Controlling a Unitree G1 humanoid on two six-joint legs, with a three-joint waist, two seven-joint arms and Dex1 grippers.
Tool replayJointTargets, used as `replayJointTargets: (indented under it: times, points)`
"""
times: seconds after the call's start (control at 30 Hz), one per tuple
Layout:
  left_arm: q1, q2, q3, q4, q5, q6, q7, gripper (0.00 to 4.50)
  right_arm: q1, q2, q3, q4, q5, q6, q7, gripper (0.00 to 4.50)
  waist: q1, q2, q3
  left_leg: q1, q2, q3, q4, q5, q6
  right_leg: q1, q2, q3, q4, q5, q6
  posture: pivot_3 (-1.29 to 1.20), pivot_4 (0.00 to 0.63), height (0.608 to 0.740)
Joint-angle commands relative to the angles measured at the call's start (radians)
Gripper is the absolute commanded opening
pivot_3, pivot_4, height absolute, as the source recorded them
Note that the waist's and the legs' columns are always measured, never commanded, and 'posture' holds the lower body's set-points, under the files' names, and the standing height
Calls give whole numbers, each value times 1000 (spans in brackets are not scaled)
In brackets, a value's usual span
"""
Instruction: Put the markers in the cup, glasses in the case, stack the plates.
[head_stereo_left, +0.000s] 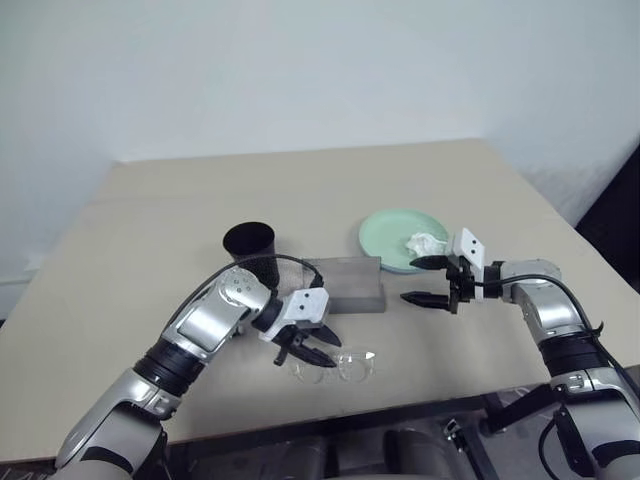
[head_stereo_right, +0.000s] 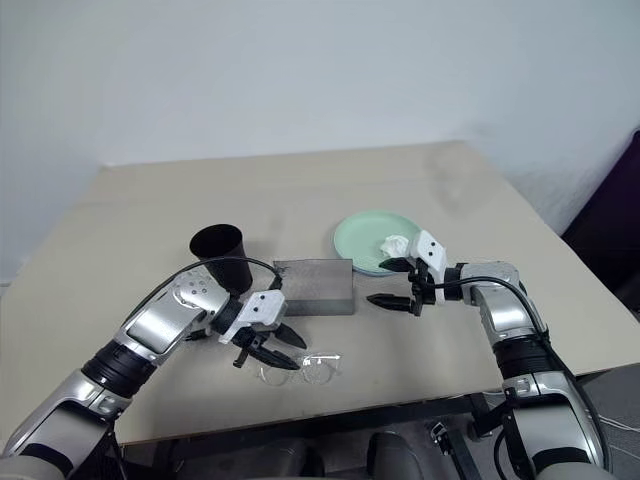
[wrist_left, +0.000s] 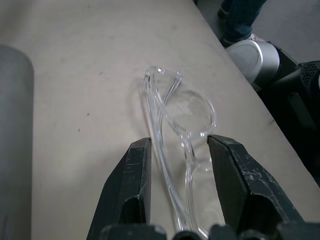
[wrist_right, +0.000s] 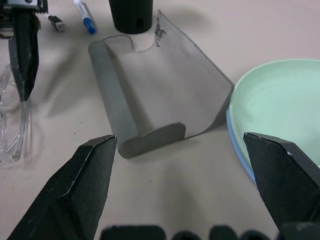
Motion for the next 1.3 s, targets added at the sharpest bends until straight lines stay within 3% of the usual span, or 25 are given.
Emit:
replayJointTargets:
  times: [0.03, 0.2, 0.57, 0.83, 1.03, 1.3]
  points:
    - [-29, -2, -1, 4, 21, -26, -13, 1430, -6, -12, -25, -39, 30, 0, -8, 4439, 0, 0, 0, 0, 0, 0, 0, 0, 0, 0, 0, 0, 0, 0, 0, 0, 0, 740]
    - [-30, 1, 2, 12, 25, -35, -26, 26, -6, -12, -25, -38, 29, -2, -13, 4439, 1, 0, 0, 0, 0, 0, 0, 0, 1, 0, 0, 0, 0, 0, 0, 0, 0, 740]
    - [-62, -4, 63, -7, -29, -7, -32, 26, -24, -1, -19, -5, 20, -25, -32, 4439, 3, 0, 0, 0, 0, 0, 1, 0, 0, 1, 0, 0, 0, 0, 0, 0, 0, 740]
    - [-188, -10, 162, 45, -60, -23, -18, 26, -39, 1, -18, 29, 11, -47, -41, 4439, 3, -1, 1, 0, 0, 0, 2, 0, 1, 1, 0, 0, 0, 0, 0, 0, 0, 740]
    - [-302, -44, 161, 215, 57, -180, 91, 26, -47, 3, -16, 46, 10, -59, -43, 4439, 3, -1, 1, 0, 0, 0, 2, 1, 1, 1, 1, 0, 0, 0, 0, 0, 0, 740]
    - [-423, -157, 67, 529, 287, -425, 269, 26, -46, 10, -13, 50, 10, -69, -53, 4439, 6, -2, 0, 0, -1, 0, 2, 0, 2, 2, 0, 0, 0, 1, 1, 0, 0, 740]
